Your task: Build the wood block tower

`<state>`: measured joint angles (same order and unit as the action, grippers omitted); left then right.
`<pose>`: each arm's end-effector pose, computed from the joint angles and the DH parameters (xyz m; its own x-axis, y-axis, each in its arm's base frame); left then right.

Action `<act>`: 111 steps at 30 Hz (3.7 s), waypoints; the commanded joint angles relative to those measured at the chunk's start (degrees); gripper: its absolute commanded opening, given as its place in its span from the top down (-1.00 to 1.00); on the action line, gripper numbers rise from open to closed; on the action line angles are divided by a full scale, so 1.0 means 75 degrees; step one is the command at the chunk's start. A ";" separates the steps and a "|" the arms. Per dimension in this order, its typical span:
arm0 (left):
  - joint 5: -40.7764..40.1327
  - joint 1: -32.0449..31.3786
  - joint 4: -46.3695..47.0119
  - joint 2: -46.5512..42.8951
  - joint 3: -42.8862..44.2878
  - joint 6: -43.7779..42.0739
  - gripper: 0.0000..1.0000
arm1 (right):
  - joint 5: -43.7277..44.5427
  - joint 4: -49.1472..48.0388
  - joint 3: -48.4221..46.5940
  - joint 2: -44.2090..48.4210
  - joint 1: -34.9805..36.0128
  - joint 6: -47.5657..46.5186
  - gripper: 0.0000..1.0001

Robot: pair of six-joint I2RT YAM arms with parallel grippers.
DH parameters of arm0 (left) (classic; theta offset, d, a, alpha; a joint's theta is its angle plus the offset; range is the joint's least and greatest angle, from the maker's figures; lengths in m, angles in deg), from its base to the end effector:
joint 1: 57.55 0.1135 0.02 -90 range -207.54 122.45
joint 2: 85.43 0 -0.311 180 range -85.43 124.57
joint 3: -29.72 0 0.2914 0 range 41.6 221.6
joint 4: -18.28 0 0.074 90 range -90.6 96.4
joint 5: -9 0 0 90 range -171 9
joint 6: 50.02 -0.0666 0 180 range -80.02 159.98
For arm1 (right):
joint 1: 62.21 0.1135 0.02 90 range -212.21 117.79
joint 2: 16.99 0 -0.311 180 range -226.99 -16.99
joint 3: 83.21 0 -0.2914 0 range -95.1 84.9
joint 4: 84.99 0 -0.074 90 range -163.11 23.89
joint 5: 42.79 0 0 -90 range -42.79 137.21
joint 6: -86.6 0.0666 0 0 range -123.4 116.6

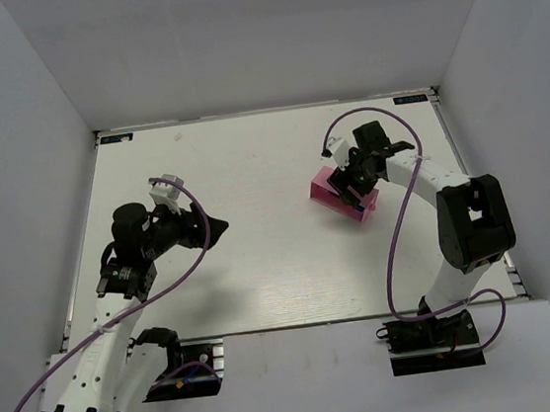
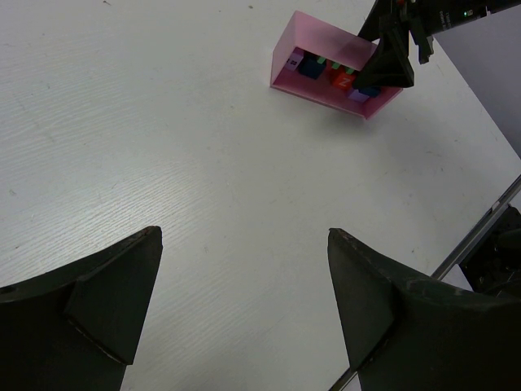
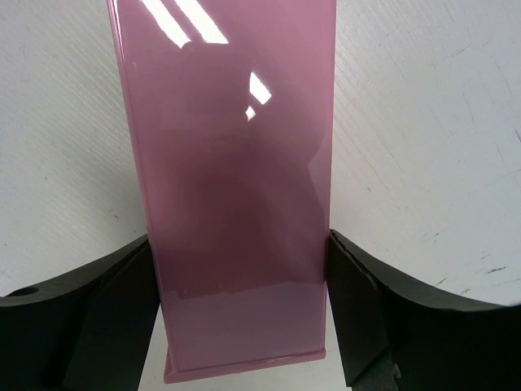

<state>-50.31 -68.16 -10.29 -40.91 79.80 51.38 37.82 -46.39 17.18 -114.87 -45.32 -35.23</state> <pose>0.1993 -0.0719 0.3085 -0.4992 -0.0794 -0.8628 0.5319 0.7580 -0.3775 0.3946 0.1312 0.2132 -0.4846 -0.6909 -0.5364 -0.7386 0.6517 -0.1722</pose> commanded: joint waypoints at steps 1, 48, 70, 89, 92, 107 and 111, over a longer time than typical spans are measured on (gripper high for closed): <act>0.0137 -0.0015 0.0139 -0.0099 0.0239 -0.0078 -0.85 | -0.0050 -0.0269 -0.0158 0.0372 -0.0025 0.0155 1.00; 0.0208 -0.0015 0.0139 -0.0099 0.0239 -0.0078 -0.85 | 0.4860 -0.4534 0.2314 0.1415 0.1767 -0.1051 1.00; 0.0137 -0.0015 0.0139 -0.0099 0.0239 -0.0078 -0.85 | 0.7755 -0.9162 0.4330 0.0946 0.3878 -0.3583 1.00; 0.0137 -0.0015 0.0139 -0.0099 0.0239 -0.0078 -0.85 | 0.6886 -0.7452 0.3790 0.0665 0.4065 -0.2326 1.00; 0.0067 -0.0015 0.0139 -0.0099 0.0239 -0.0078 -0.85 | 0.7521 -0.8505 0.4038 0.0758 0.3995 -0.3033 1.00; 0.0067 -0.0015 0.0139 -0.0099 0.0169 -0.0078 -0.85 | 0.7335 -0.7210 0.3312 0.1202 0.3141 -0.1888 1.00; 0.0067 -0.0015 0.0139 -0.0169 0.0169 -0.0078 -0.85 | 0.6083 -0.5220 0.2353 0.1719 0.2251 -0.0539 1.00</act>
<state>-50.11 -68.16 -10.29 -40.96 79.80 51.38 88.36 -92.86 41.27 -107.31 -24.16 -48.02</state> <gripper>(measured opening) 0.922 0.756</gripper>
